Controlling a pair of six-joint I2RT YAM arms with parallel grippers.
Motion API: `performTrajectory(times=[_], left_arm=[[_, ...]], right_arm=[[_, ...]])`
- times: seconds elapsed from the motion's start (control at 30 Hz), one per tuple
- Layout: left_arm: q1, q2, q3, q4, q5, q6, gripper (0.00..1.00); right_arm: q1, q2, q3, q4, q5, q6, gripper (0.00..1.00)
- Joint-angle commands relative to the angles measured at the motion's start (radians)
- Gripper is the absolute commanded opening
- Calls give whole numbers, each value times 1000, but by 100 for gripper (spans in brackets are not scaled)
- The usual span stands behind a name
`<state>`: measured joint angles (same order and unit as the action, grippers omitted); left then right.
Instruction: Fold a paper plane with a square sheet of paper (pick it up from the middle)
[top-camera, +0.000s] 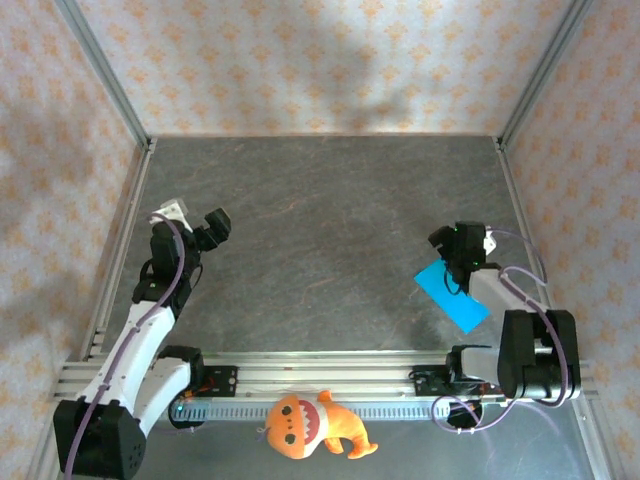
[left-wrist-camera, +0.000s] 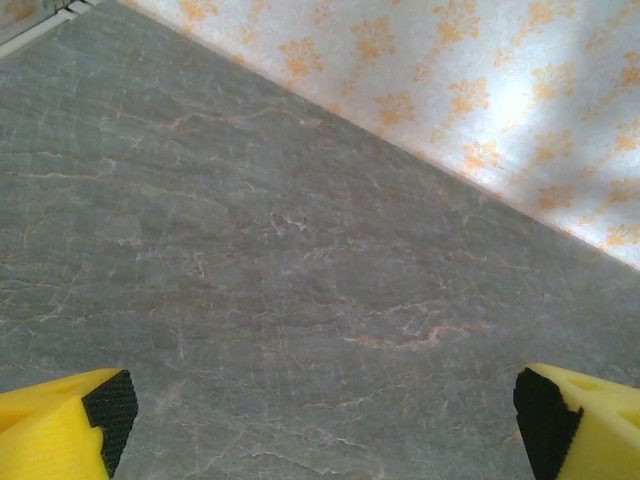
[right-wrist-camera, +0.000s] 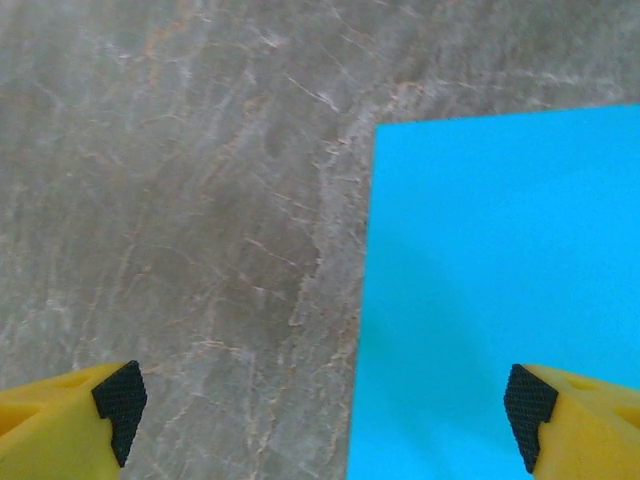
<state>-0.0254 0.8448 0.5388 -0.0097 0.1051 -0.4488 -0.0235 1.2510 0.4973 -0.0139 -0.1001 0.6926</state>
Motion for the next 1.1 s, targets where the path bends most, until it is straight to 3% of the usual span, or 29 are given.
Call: performTrajectory(times=[0.0, 0.3, 0.43, 0.63, 0.8, 0.9, 1.07], left_arm=[[2, 18, 36, -32, 20, -10, 99], [2, 77, 40, -27, 101, -16, 99], [2, 107, 46, -28, 148, -20, 99], [2, 146, 56, -27, 139, -75, 99], [2, 163, 62, -32, 150, -45, 99], [2, 159, 60, -20, 216, -11, 99], [3, 153, 35, 43, 353, 15, 99]], right_arm=[[-7, 25, -2, -18, 46, 43, 95], [38, 193, 17, 43, -163, -65, 93], [135, 258, 44, 66, -212, -94, 93], [312, 335, 85, 151, -282, -59, 92], [454, 386, 159, 198, -363, -64, 90], [470, 348, 195, 192, -369, -63, 90], [420, 210, 173, 144, -206, -85, 93]])
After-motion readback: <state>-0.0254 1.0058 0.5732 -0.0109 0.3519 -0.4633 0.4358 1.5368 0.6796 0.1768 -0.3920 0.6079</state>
